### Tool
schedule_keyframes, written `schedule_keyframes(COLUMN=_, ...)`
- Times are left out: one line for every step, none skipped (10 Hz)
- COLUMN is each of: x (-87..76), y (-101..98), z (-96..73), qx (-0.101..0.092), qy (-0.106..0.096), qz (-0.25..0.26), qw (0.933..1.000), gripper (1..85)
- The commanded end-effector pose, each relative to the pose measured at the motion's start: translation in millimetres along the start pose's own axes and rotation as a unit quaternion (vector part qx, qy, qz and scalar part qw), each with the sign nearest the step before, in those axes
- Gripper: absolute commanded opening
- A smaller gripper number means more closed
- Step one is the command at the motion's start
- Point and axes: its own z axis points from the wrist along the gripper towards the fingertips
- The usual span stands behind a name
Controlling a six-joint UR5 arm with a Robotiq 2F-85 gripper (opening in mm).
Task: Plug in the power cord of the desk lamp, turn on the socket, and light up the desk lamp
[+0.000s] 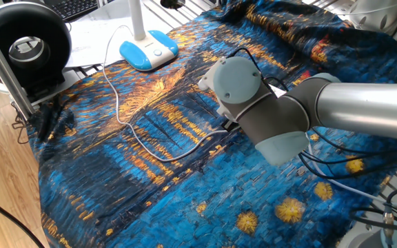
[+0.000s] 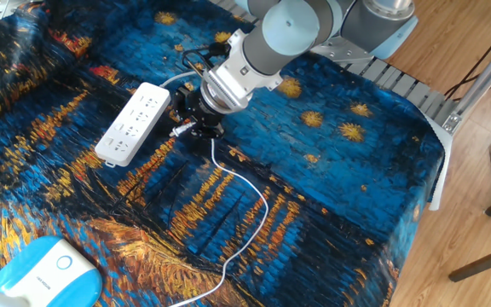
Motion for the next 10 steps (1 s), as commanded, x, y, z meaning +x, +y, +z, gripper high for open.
schedule_keyframes(x=3.7, y=-3.0, z=0.7, qx=-0.011, qy=0.007, qz=0.000, qw=0.9999, gripper=25.3)
schedule_keyframes(x=4.6, y=-5.4, z=2.1, qx=-0.013, qy=0.009, qz=-0.002, qw=0.9999, gripper=19.0)
schedule_keyframes(x=4.4, y=-7.6, z=2.7, qx=-0.013, qy=0.011, qz=-0.002, qw=0.9999, gripper=13.3)
schedule_keyframes(x=5.6, y=-9.5, z=2.4, qx=-0.013, qy=0.017, qz=-0.006, qw=0.9998, gripper=9.3)
schedule_keyframes(x=6.9, y=-12.0, z=0.2, qx=-0.006, qy=0.026, qz=-0.006, qw=0.9996, gripper=1.3)
schedule_keyframes(x=8.5, y=-12.4, z=-4.6, qx=-0.009, qy=0.038, qz=-0.010, qw=0.9992, gripper=1.3)
schedule_keyframes(x=14.7, y=-5.5, z=-15.5, qx=-0.035, qy=0.062, qz=-0.013, qw=0.9974, gripper=1.3)
schedule_keyframes(x=19.6, y=-4.4, z=-35.4, qx=-0.066, qy=0.094, qz=-0.027, qw=0.9930, gripper=1.3)
schedule_keyframes(x=16.4, y=-16.3, z=-51.7, qx=-0.075, qy=0.110, qz=-0.055, qw=0.9896, gripper=1.3)
schedule_keyframes(x=13.5, y=-33.0, z=-65.0, qx=-0.073, qy=0.129, qz=-0.088, qw=0.9850, gripper=1.3)
